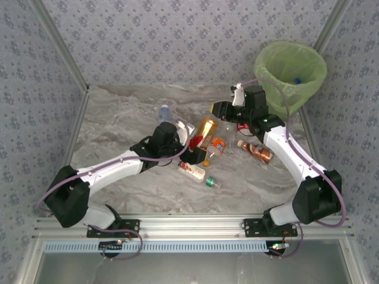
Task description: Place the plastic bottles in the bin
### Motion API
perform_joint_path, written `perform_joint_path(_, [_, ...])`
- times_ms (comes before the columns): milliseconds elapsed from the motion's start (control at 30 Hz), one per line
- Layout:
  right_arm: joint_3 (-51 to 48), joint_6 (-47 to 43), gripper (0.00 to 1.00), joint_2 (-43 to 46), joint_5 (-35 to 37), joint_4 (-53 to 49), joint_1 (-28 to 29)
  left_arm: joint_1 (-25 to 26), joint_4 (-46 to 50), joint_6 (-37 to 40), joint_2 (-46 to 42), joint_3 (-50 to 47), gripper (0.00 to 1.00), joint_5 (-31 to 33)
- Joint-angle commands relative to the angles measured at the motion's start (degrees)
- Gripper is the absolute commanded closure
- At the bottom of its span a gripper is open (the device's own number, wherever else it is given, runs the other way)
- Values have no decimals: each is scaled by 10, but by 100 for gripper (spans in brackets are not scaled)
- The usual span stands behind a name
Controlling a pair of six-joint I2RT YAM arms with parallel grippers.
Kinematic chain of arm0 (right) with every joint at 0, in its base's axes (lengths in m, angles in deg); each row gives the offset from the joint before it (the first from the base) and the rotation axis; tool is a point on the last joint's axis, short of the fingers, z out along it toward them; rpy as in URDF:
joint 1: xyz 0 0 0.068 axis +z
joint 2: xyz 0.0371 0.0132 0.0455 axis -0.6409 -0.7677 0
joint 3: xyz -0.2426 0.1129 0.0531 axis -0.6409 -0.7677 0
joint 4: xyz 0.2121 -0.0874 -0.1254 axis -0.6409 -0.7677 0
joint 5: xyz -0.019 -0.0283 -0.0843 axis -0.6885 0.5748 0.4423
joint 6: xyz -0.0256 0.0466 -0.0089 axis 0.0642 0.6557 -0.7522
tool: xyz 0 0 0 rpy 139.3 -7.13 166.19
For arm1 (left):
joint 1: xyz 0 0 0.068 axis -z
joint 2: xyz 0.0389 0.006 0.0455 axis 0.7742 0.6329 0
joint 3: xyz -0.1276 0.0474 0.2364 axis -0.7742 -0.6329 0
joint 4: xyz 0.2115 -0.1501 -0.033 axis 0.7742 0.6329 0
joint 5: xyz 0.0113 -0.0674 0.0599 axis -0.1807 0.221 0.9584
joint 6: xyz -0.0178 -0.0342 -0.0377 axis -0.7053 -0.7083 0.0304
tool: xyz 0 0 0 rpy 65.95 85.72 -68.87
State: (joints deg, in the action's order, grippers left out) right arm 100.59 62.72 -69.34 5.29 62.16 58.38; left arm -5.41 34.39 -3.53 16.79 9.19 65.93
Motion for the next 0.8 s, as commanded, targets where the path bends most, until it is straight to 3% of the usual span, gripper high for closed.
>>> perform_joint_path(0, [14, -14, 100, 11, 1, 7, -14, -15, -19, -1, -30, -5, 2, -13])
perform_joint_path(133, [14, -21, 100, 18, 30, 0, -27, -39, -52, -24, -62, -41, 1, -1])
perform_joint_path(300, [8, -36, 100, 30, 86, -17, -49, -74, -102, -82, -117, -100, 1, 63])
perform_joint_path(633, [2, -32, 100, 79, 153, 12, -112, -115, -61, -118, -207, -166, 1, 239])
perform_joint_path(767, [2, -17, 100, 99, 158, 47, -150, -131, -51, -120, -235, -187, 1, 250])
